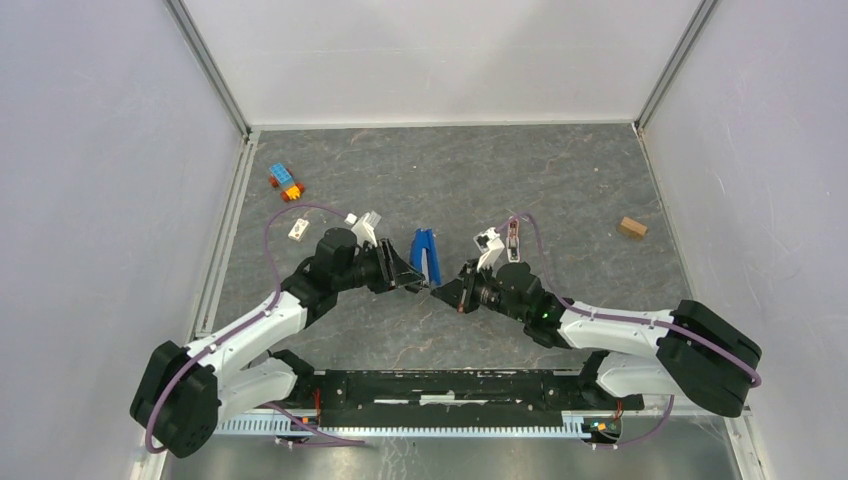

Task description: Load the staples into the stapler

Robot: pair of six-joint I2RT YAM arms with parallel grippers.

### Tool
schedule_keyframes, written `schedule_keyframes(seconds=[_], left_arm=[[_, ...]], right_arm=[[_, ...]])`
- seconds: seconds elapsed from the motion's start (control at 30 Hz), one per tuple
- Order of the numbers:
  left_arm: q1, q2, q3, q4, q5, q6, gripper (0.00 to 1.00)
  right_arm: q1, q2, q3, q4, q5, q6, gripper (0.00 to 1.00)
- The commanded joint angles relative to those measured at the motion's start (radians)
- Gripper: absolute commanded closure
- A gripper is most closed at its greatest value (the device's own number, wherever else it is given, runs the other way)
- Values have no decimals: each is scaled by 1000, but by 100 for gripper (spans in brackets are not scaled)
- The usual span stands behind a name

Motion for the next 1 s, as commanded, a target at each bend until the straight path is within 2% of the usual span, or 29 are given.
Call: schedule_keyframes(seconds=[0.0,0.1,0.13,0.17,0.33,0.47,0.57,0.7,0.83,0.97], left_arm=[[-4,-35,64,-25,-16,16,66],[-4,-58,128,-149,-36,72,85],[-4,-64,149,-198,-43,91,96],[-3,-68,171,-252,-52,114,98],[-3,-71,249,-409,-75,218,98],[-3,-18,342,-562,-108,325,98],[-3,40,441,-687,-119,426,98],[8,101,576,-829,-202,586,98],[97,151,690,-863,-196,660,98],[203,210,783,-845,-63,695,98]], right_arm=[[-1,-27,-23,155,-23,-65,100],[-2,-32,-76,163,-48,-102,100],[-2,-38,-94,149,-46,-117,100],[-3,-44,-111,132,-39,-138,100],[-25,-55,-178,114,-26,-206,99],[-28,-27,-156,99,-45,-253,95],[-36,4,-146,115,-49,-333,100],[-54,60,-149,147,-100,-449,100],[-55,130,-172,203,-211,-517,100],[-52,161,-212,225,-244,-515,100]])
